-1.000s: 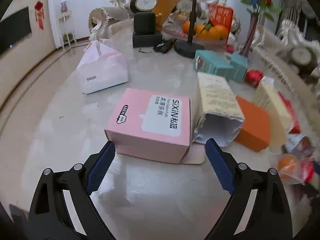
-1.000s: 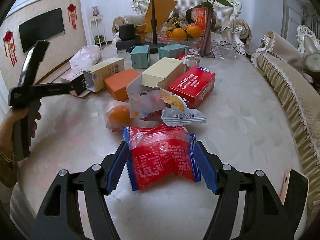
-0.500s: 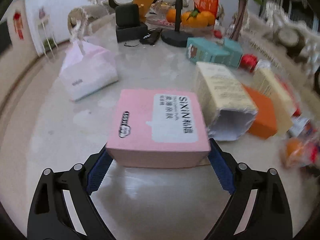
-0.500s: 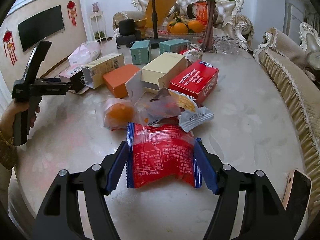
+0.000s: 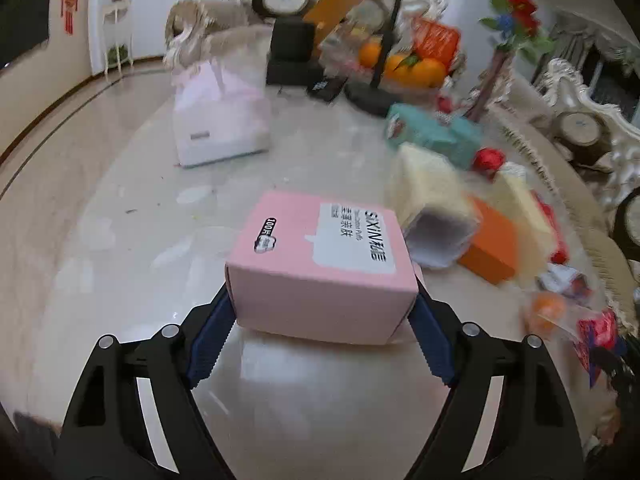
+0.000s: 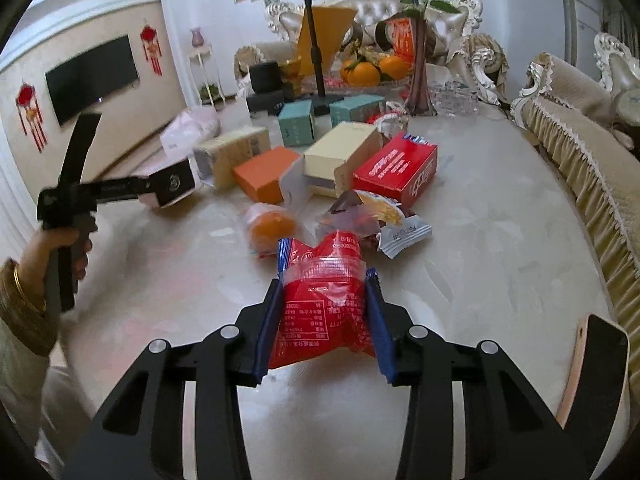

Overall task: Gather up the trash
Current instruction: 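Grasp pink SIXIN box with left tool while right tool grasps red snack packet, then carry both items over the wastebasket and open both tools to drop them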

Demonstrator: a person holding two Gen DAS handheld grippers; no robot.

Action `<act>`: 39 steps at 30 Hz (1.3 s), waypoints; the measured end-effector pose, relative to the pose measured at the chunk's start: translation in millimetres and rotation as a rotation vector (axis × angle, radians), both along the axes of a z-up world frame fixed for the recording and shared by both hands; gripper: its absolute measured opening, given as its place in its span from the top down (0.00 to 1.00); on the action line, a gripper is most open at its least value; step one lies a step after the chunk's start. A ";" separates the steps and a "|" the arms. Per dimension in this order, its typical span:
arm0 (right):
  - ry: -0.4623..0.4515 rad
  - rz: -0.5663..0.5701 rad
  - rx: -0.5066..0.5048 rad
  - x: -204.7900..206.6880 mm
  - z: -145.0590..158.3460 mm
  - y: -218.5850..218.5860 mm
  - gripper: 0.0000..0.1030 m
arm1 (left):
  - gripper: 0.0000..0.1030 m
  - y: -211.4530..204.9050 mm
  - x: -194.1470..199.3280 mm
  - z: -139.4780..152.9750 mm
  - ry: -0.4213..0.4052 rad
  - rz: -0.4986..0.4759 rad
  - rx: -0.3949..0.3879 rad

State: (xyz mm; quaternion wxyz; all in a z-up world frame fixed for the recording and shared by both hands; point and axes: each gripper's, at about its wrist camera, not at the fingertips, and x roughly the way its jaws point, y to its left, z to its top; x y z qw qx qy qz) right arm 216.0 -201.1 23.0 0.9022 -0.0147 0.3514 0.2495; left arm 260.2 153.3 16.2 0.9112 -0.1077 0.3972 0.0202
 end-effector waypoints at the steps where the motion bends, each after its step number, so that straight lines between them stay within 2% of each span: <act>1: -0.008 -0.002 0.024 -5.8 4.6 -4.6 0.62 | 0.23 -1.0 -8.0 4.6 -0.016 -0.002 -0.002; 6: -0.047 0.010 0.135 -44.4 24.6 -24.8 0.62 | 0.23 -16.0 -79.6 36.0 -0.139 -0.049 -0.025; 11: -0.059 0.074 0.188 -117.1 34.8 -42.9 0.62 | 0.23 -54.5 -167.3 53.1 -0.205 -0.150 0.017; 14: -0.003 0.098 0.197 -158.3 28.4 -51.6 0.62 | 0.23 -78.8 -217.2 44.1 -0.183 -0.216 -0.018; 17: 0.083 0.091 0.189 -189.3 11.3 -56.2 0.62 | 0.23 -103.5 -260.4 23.2 -0.121 -0.276 -0.073; 20: 0.202 0.095 0.152 -209.6 -22.7 -51.3 0.62 | 0.23 -132.8 -293.1 -9.7 -0.006 -0.330 -0.106; 23: 0.299 0.080 0.091 -213.9 -62.7 -43.6 0.61 | 0.23 -153.8 -303.7 -52.3 0.114 -0.363 -0.110; 27: 0.394 0.048 -0.029 -201.7 -119.9 -29.4 0.62 | 0.23 -180.3 -287.5 -120.7 0.261 -0.402 -0.033; 30: 0.445 0.047 -0.080 -193.6 -151.1 -22.2 0.62 | 0.23 -191.9 -277.6 -151.1 0.324 -0.417 -0.023; 34: 0.481 0.038 -0.101 -196.2 -171.1 -23.3 0.62 | 0.23 -204.4 -269.1 -176.9 0.384 -0.435 0.001; 39: 0.495 0.038 -0.116 -198.4 -176.2 -21.2 0.62 | 0.23 -213.0 -261.3 -194.8 0.416 -0.436 0.031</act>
